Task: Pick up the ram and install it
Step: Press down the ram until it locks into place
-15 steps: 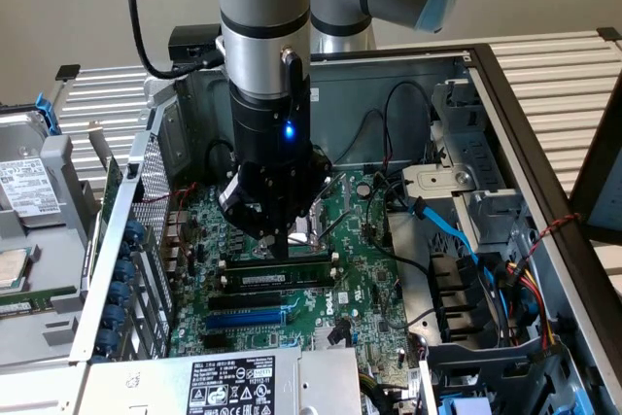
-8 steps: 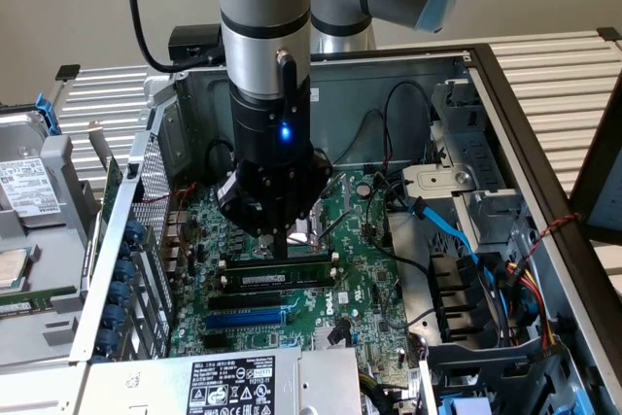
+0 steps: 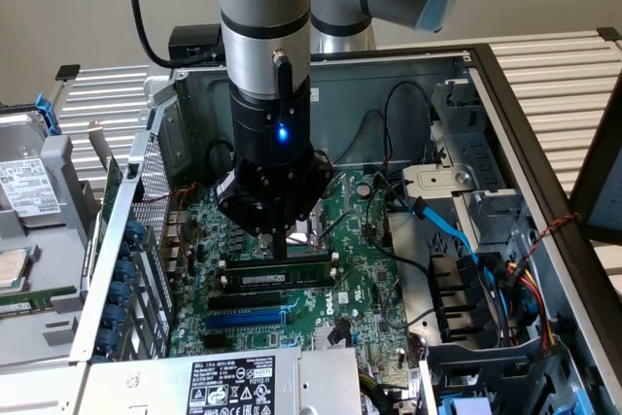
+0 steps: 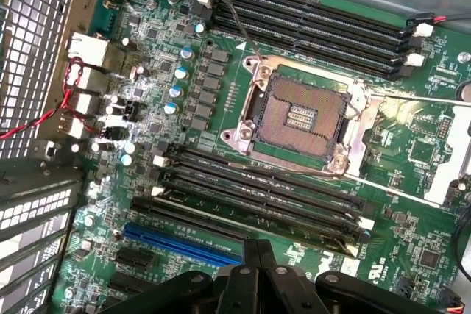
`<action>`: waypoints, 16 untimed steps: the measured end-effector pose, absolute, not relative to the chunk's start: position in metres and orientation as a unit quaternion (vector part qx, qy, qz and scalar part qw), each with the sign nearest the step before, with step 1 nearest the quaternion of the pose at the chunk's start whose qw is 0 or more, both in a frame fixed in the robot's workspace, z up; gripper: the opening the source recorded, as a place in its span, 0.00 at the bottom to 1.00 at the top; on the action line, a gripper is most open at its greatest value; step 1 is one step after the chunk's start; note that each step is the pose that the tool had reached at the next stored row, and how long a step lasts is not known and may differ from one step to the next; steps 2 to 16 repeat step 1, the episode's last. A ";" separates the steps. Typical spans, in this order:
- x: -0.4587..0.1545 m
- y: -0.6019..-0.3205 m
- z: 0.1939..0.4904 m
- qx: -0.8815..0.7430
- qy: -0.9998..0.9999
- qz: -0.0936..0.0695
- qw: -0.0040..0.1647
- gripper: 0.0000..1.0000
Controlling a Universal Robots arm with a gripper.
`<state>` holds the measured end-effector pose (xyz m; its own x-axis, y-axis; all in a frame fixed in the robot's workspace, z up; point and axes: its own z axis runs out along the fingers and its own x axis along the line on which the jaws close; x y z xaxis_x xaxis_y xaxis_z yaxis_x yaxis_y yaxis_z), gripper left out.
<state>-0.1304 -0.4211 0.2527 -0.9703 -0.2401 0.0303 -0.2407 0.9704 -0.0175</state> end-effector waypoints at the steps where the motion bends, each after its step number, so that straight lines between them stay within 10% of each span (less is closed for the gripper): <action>1: -0.130 -0.421 0.253 0.121 -0.992 0.010 0.014 0.11; 16: -0.130 -0.421 0.253 0.121 -0.992 0.010 0.014 0.11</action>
